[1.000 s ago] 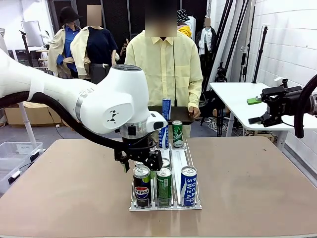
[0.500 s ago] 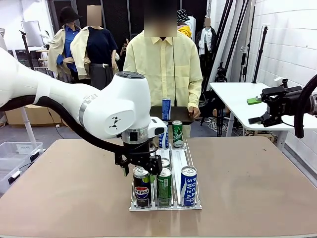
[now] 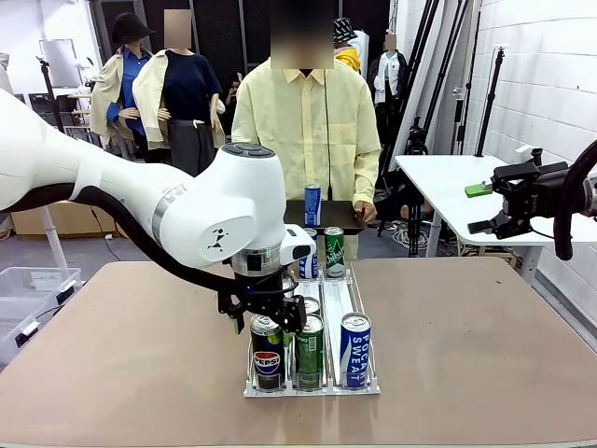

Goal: Retrieve and hand over the desired beverage to the person.
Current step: Pick up another can of the same type that the person held from the Automatic Can Dispenser.

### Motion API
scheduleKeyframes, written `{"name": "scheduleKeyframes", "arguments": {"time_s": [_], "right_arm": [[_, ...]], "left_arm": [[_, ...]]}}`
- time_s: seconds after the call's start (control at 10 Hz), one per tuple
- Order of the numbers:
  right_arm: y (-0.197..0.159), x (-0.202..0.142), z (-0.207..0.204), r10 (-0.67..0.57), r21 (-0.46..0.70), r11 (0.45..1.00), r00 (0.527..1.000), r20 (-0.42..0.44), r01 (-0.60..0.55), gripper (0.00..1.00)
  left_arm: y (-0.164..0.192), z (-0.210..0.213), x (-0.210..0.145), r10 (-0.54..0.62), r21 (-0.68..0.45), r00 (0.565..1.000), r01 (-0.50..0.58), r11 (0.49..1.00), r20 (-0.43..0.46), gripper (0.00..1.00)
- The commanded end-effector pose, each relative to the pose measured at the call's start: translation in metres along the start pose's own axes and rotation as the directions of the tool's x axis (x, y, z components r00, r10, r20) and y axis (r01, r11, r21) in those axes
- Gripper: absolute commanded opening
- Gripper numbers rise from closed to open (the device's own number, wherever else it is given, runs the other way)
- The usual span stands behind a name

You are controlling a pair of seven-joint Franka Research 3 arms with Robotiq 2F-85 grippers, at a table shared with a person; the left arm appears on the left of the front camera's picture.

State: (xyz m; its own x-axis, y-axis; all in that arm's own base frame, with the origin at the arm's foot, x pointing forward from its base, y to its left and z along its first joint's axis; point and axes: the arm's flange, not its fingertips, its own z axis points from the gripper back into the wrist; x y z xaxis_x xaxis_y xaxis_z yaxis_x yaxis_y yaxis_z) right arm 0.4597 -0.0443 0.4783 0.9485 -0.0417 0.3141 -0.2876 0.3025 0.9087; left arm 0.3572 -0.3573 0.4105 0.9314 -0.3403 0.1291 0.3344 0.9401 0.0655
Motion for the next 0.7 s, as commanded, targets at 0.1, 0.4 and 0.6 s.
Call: {"name": "scheduleKeyframes", "arguments": {"time_s": [0.1, 0.4, 0.6], "right_arm": [[0.0004, -0.0010, -0.0005, 0.001, 0.006, 1.000, 1.000, 0.001, -0.001, 1.00], [0.0004, -0.0010, -0.0005, 0.001, 0.006, 1.000, 1.000, 0.001, -0.001, 1.00], [0.0004, -0.0010, -0.0005, 0.001, 0.006, 1.000, 1.000, 0.001, -0.001, 1.00]], "left_arm": [[-0.0045, -0.0085, 0.0014, 0.028, 0.030, 0.999, -0.030, 0.999, 0.041, 1.00], [-0.0047, -0.0074, 0.0043, 0.013, 0.018, 0.999, -0.014, 1.000, 0.053, 1.00], [-0.0039, -0.0071, 0.0051, 0.006, 0.013, 0.999, -0.007, 1.000, 0.042, 1.00]]}}
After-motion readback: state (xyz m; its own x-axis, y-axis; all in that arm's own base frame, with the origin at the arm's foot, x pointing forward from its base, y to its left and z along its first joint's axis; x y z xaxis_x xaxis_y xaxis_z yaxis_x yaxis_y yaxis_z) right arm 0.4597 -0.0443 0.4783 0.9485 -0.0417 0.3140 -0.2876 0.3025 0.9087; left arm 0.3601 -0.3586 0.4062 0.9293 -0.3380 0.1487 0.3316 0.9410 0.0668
